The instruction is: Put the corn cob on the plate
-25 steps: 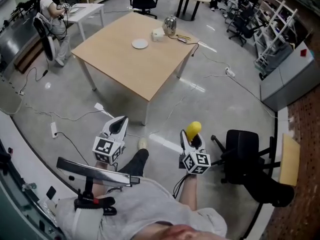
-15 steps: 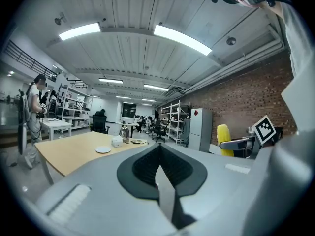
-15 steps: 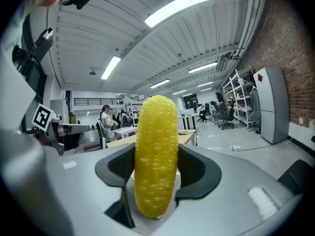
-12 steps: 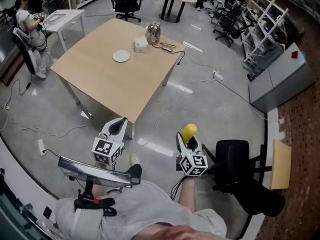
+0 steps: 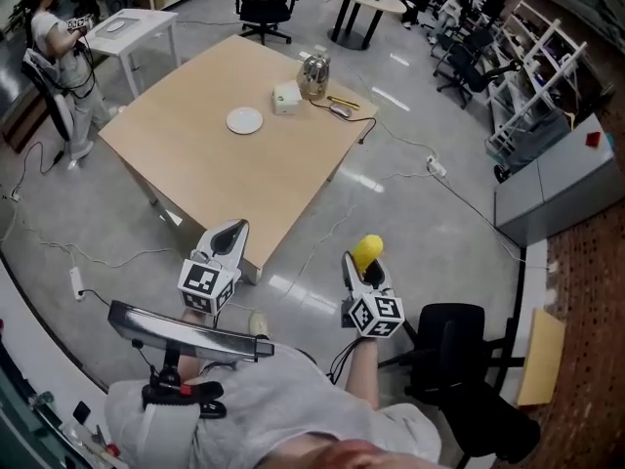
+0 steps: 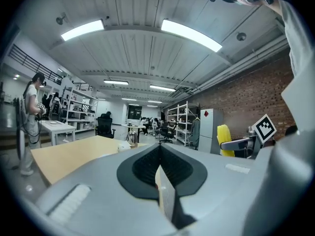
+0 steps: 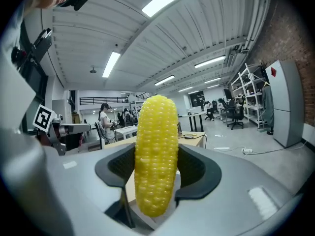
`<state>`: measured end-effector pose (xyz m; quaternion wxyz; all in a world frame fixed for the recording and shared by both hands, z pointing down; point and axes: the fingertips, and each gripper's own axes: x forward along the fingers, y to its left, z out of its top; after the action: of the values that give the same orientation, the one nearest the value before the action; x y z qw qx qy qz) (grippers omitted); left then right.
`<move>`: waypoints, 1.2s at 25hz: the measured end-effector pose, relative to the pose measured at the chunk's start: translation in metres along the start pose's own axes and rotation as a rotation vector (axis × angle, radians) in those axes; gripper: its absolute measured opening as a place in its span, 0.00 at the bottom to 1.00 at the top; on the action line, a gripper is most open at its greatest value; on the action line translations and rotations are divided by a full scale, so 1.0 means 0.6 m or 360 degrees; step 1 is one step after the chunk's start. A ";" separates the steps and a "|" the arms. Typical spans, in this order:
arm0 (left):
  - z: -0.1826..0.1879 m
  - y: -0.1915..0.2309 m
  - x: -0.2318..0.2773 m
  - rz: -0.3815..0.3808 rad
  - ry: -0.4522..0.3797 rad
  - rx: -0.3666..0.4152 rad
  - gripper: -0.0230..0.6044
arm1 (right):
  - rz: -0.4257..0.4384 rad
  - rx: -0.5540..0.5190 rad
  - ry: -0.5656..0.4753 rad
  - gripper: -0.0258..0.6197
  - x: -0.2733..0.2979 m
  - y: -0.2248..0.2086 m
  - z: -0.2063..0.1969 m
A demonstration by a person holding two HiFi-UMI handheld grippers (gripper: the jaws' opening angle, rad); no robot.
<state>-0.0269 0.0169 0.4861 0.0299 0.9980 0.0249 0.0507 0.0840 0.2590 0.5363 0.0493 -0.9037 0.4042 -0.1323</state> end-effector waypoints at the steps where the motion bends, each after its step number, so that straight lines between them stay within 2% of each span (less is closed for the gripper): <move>1: 0.001 0.005 -0.001 0.0019 0.0005 0.0002 0.07 | 0.0018 0.0006 0.0002 0.43 0.008 0.002 0.001; 11: 0.019 0.080 -0.027 0.0279 -0.0040 0.0005 0.07 | 0.0244 -0.0021 0.0027 0.43 0.112 0.036 0.017; 18: 0.021 0.161 -0.063 0.0501 -0.0067 -0.0016 0.07 | 0.0395 -0.0065 0.0042 0.43 0.204 0.081 0.035; 23: 0.028 0.167 -0.068 0.0585 -0.0086 -0.0006 0.07 | 0.0465 -0.0072 0.0031 0.43 0.241 0.078 0.050; 30: 0.023 0.251 0.010 0.0681 -0.0057 -0.0038 0.07 | 0.0570 -0.0091 0.0075 0.43 0.394 0.080 0.066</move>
<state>-0.0125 -0.1335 0.4821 0.0308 0.9808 -0.1887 0.0385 0.2114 0.0507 0.5360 0.0369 -0.8149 0.5634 -0.1311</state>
